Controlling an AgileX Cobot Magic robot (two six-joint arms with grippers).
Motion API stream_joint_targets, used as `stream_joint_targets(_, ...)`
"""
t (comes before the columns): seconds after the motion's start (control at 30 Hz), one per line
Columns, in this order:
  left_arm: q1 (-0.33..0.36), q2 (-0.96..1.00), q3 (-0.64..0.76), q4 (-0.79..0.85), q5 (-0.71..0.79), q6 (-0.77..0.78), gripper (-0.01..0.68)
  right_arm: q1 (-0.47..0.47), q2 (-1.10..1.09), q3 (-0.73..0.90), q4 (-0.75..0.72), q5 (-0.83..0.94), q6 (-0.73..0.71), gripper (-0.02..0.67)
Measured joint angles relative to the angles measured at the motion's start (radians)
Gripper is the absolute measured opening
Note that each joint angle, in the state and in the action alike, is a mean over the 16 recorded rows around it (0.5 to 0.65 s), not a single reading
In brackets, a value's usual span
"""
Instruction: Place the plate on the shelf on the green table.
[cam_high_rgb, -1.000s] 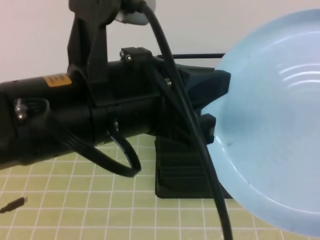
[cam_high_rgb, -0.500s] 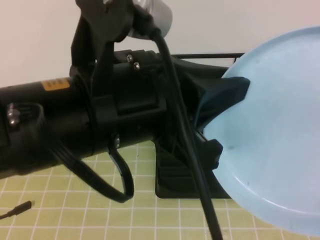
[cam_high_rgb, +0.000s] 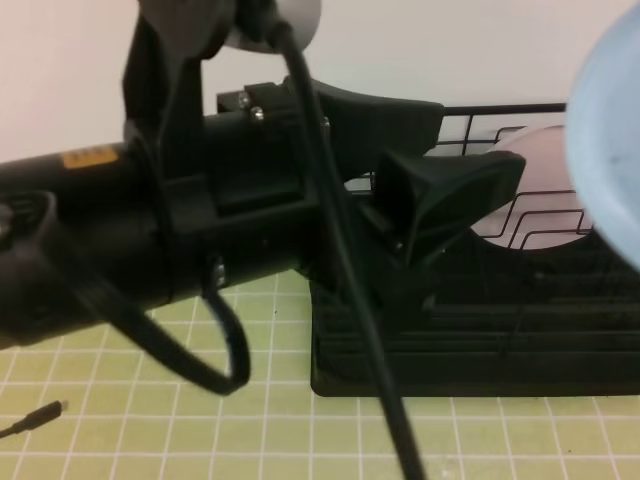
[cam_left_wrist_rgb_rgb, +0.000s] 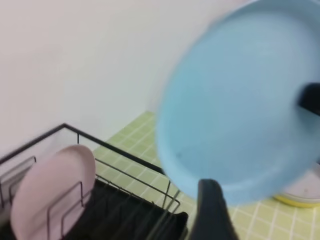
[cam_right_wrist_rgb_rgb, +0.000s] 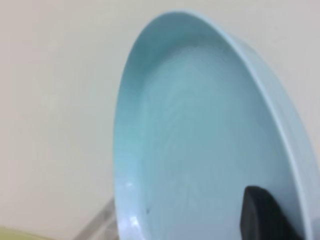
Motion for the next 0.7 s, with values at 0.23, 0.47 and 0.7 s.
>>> stream_joint_targets(0.23,0.0,-0.07,0.0,0.045,-0.001,0.065,0.241,0.016,0.219,-0.142,-0.099,-0.061,-0.284,-0.004)
stream_joint_targets(0.47,0.0,-0.179,0.0,0.208,-0.032,0.056,0.068,0.055,0.455,-0.326,-0.322,-0.029,-0.446,-0.004)
stream_joint_targets(0.7,0.0,-0.286,0.0,0.587,0.016,-0.217,0.004,0.091,0.627,-0.48,-0.539,0.035,-0.486,-0.004)
